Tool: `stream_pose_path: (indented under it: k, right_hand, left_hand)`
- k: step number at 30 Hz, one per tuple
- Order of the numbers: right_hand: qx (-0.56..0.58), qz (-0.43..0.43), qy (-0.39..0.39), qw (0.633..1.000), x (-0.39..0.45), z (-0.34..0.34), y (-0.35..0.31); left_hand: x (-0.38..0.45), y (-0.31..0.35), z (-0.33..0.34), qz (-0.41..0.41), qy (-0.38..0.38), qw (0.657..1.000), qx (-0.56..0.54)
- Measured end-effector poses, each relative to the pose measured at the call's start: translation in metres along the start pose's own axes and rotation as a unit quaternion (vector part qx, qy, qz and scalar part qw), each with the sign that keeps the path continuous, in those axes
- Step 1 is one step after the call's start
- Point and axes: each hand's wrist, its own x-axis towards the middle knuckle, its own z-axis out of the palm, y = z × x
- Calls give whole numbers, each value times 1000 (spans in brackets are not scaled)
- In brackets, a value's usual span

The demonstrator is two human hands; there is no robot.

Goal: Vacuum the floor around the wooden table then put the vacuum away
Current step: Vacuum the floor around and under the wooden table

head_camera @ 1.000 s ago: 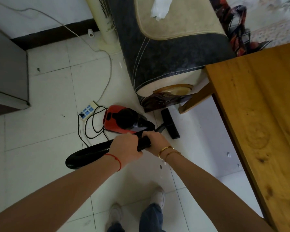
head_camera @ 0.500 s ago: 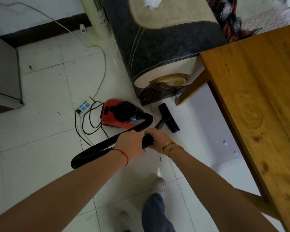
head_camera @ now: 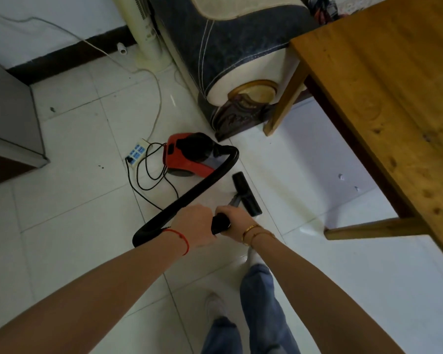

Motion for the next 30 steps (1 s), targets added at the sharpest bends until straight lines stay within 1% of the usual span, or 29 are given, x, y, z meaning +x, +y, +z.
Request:
stream_pose_path:
  k: [6,10,12,18,24,30]
  right_hand:
    - [11,16,23,1000,-49,37,5]
    - [20,23,42,999,-72,45,23]
    - [27,28,52,998,-81,42,38]
    - [15,45,73,996,-101,10,87]
    - [-3,52,47,998,-122,-31,145]
    - [-24,55,20,998,-128,-61,190]
  left_hand:
    - [-38,22,27,34,-20,999,19]
    - [-45,46,36,65,-22,997,20]
    - [-42,62,38,76,-11,997,24]
    - [-20,119,29,83,27,996,29]
    - [9,187,20,58,11,998,8]
    - [34,234,16,34,-7,999,-26]
